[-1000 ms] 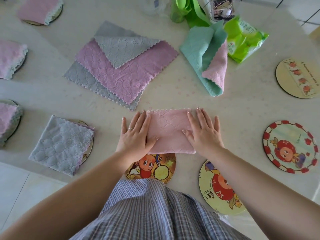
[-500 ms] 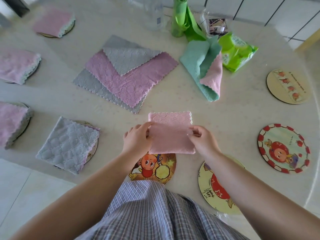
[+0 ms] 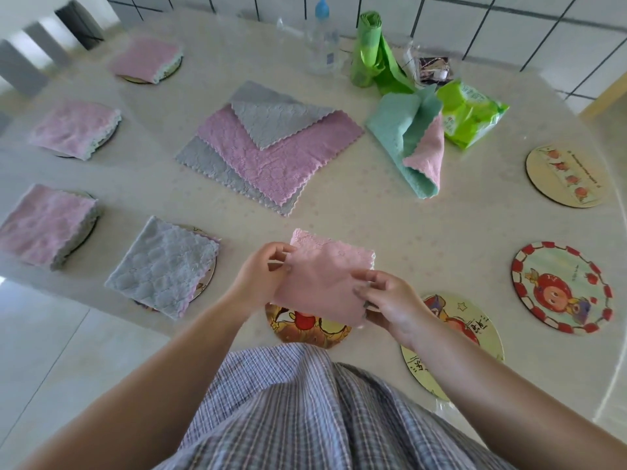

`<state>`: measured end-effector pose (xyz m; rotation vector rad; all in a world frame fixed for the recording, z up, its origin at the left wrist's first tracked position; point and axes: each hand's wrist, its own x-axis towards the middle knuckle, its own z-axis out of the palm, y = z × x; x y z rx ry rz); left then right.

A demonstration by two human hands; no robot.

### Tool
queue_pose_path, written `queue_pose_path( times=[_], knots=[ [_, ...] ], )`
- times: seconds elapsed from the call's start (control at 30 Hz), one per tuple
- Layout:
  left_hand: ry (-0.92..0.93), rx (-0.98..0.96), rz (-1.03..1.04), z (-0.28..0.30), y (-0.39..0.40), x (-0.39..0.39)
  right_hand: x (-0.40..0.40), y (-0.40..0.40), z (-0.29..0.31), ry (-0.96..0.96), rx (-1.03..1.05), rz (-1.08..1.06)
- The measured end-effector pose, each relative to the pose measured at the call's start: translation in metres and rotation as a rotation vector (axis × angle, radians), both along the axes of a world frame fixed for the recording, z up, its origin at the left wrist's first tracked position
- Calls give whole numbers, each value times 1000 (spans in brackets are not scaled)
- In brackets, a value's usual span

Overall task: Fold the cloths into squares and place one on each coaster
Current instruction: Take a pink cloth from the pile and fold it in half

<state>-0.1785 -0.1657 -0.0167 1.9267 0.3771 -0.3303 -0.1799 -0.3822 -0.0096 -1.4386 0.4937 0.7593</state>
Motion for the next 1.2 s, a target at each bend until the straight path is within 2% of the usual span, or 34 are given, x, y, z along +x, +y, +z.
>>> queue_pose_path(
  times=[0.33,0.57,0.67,0.73,0.77,0.87,0.93,1.03,1.1,1.2],
  knots=[
    [-9,47,23,-15,16,-33,-40,13,-23,-97,-131,142],
    [-42,134,-10,-19,13,-31,-43,11,-30,-318,-373,282],
    [-180,409,-155,-17,16,-37,-46,12,-30,-458,-545,317],
    [-318,608,-343,-15,16,-41,-47,14,-25,-572,-639,304],
    [-341,673,-454,-15,15,-42,-47,15,-23,-626,-689,359],
    [-334,848,-772,-26,14,-44,-46,19,-24,-754,-858,721],
    [-300,880,-847,-33,14,-45,-46,22,-31,-779,-915,856],
    [-275,862,-860,-37,17,-43,-49,22,-37,-773,-947,906],
    [-317,835,-875,-35,22,-39,-47,22,-38,-778,-939,888],
    [-402,812,-894,-28,34,-27,-35,28,-31,-792,-899,739]
  ],
)
